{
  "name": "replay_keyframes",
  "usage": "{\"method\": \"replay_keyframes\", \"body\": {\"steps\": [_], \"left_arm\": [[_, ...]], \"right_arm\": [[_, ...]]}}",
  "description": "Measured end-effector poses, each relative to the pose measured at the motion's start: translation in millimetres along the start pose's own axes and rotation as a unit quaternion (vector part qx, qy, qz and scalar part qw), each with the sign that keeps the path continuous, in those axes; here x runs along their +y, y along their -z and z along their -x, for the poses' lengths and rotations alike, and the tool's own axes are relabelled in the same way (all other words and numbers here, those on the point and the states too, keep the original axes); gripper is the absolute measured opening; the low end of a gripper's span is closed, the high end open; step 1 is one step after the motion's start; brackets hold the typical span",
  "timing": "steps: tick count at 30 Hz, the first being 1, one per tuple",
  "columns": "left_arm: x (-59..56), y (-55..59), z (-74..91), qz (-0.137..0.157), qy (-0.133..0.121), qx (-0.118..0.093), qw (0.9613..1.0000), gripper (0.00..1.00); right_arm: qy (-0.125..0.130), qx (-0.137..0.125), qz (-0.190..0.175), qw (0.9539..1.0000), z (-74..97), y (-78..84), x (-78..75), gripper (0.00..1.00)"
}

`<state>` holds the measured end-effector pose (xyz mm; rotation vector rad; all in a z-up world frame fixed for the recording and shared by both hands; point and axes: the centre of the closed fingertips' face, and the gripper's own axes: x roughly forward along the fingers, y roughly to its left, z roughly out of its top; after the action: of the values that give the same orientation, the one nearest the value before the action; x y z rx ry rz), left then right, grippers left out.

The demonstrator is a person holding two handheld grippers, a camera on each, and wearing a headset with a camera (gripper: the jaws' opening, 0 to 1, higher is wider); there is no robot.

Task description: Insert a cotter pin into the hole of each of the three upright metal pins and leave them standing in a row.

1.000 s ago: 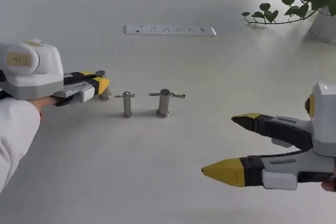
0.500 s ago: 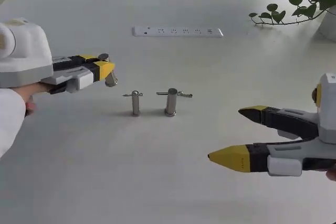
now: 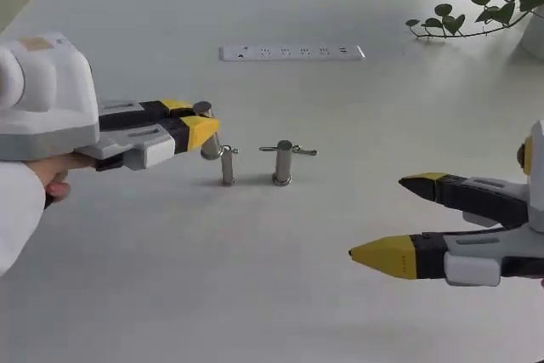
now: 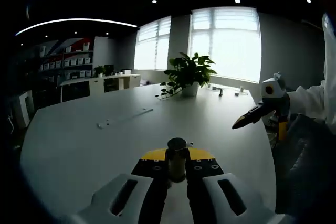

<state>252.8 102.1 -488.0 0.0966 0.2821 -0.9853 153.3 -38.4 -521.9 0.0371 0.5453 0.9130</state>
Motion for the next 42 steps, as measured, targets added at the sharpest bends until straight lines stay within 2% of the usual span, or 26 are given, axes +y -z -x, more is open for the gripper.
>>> {"method": "replay_keyframes", "body": {"steps": [3,10,19,25,37,42], "left_arm": [[-14.5,4.8,-6.2,-0.011,0.016,0.006,0.9998,0.10],[-46.5,19.9,-20.4,-0.007,0.058,0.021,0.9981,0.10],[-71.5,45.9,-32.8,-0.017,0.086,0.054,0.9947,0.10],[-72.5,57.6,-41.7,-0.020,0.080,0.069,0.9942,0.10],[-74.3,66.0,-46.3,-0.023,0.080,0.080,0.9933,0.10],[-73.3,68.4,-46.6,-0.014,0.072,0.079,0.9942,0.10]], "right_arm": [[0.000,-0.002,-0.002,1.0000,1.4,0.8,0.8,0.91],[0.002,-0.007,-0.009,0.9999,1.8,2.7,-0.2,0.91],[0.004,-0.001,-0.013,0.9999,2.2,9.5,0.3,0.91],[0.002,-0.004,-0.023,0.9997,1.2,10.7,1.3,0.89],[-0.002,-0.004,-0.027,0.9996,0.6,11.4,1.8,0.89],[-0.004,-0.005,-0.029,0.9996,-1.0,11.2,2.2,0.89]]}}
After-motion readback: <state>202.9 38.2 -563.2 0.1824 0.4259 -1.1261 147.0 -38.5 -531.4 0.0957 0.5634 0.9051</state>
